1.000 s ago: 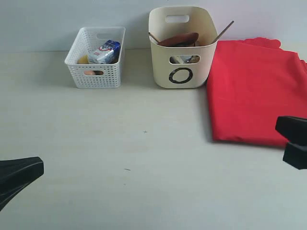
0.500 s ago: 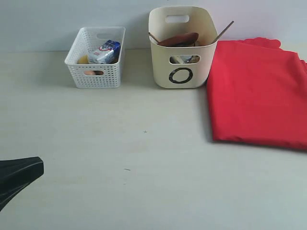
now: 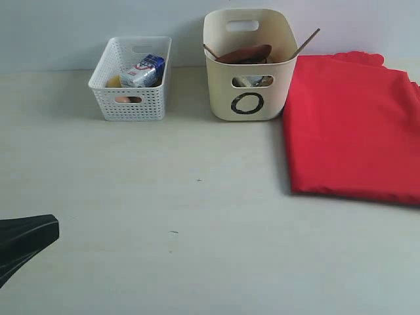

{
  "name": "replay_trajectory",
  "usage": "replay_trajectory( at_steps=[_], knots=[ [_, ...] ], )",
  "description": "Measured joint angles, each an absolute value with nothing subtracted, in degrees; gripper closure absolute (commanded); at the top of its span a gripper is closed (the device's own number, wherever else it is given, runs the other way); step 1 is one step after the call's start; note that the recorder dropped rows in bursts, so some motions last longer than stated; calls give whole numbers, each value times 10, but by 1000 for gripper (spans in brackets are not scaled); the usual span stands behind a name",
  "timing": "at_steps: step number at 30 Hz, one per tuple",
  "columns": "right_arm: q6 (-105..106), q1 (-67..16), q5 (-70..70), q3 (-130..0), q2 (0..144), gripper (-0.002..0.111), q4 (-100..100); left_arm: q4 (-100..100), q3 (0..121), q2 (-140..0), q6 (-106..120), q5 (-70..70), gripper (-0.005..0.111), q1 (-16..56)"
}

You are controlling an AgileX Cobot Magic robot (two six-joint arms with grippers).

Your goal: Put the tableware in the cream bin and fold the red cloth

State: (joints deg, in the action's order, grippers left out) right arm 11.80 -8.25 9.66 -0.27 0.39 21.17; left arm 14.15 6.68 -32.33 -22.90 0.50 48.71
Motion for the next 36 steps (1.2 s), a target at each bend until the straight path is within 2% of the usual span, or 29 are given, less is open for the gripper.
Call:
replay_trajectory(
  at_steps=[7,16,36],
  knots=[
    [117,-82,97,-3,4,108,207,142,67,-323,-229,5,106,487],
    [-74,-82,99,-3,4,108,14,142,67,-323,-229,5,106,487],
    [-83,-82,110,-3,4,108,0,142,67,-323,-228,5,106,487]
  ],
)
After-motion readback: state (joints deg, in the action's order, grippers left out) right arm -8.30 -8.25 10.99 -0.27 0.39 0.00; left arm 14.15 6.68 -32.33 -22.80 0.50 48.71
